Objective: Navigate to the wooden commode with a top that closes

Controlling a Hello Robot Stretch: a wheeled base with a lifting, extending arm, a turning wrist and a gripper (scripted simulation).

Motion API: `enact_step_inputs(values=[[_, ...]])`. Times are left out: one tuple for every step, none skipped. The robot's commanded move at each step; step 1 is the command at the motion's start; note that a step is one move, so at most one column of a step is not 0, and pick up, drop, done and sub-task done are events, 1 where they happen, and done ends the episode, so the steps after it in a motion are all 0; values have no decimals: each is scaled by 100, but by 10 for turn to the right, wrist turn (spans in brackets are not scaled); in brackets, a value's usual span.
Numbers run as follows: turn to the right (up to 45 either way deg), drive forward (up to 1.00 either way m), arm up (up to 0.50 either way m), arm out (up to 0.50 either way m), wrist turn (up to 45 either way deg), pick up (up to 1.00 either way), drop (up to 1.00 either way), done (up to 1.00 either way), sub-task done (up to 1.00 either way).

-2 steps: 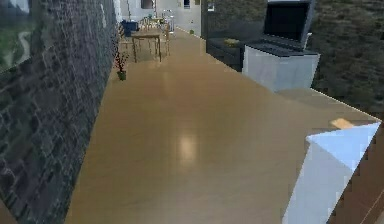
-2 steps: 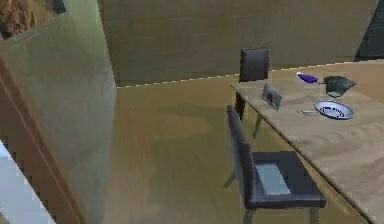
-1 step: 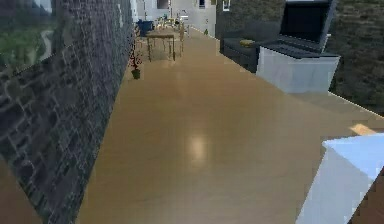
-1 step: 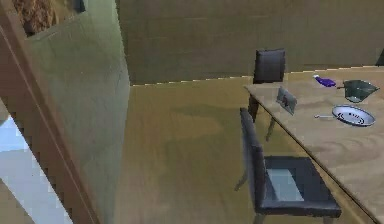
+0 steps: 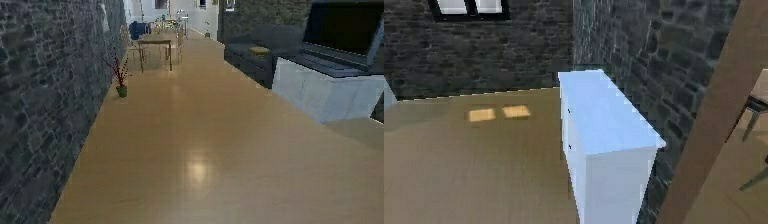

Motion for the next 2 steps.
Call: enact_step_inputs(values=[[0,100,0,0,0,0,0,0,0],[0,100,0,0,0,0,0,0,0]])
